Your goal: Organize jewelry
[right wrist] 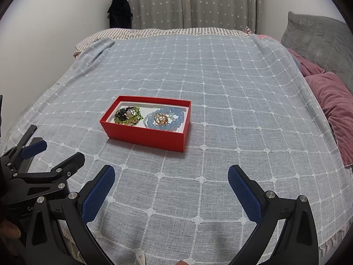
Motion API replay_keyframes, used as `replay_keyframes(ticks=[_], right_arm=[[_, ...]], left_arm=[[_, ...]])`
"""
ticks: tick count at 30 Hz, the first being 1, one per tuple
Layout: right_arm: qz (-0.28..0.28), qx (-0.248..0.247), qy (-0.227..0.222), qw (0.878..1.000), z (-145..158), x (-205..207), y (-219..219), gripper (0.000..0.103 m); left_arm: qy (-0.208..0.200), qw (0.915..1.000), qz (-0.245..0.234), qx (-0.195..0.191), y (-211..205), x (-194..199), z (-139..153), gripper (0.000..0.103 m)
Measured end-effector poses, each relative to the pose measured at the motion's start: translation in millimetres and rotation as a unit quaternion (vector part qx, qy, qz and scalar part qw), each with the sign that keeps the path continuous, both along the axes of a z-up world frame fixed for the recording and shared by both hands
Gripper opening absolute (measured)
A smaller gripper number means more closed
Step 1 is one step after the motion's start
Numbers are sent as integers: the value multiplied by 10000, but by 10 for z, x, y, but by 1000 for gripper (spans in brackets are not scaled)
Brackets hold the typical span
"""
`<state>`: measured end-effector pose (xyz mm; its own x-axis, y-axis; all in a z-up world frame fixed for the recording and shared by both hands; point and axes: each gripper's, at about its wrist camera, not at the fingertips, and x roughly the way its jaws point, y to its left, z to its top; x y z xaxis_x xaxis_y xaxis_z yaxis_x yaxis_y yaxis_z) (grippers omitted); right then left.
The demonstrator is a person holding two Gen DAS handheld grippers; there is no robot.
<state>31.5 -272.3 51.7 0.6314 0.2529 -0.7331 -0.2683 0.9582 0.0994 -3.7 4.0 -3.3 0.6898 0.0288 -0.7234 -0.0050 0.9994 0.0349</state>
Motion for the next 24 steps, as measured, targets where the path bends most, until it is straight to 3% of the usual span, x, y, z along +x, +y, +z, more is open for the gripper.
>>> replay_keyframes(ticks=[24], right_arm=[[-17,8,-137,9999,71,-45,-3,103]], left_arm=[[-70,9999,-122,0,-59,-20,21,102]])
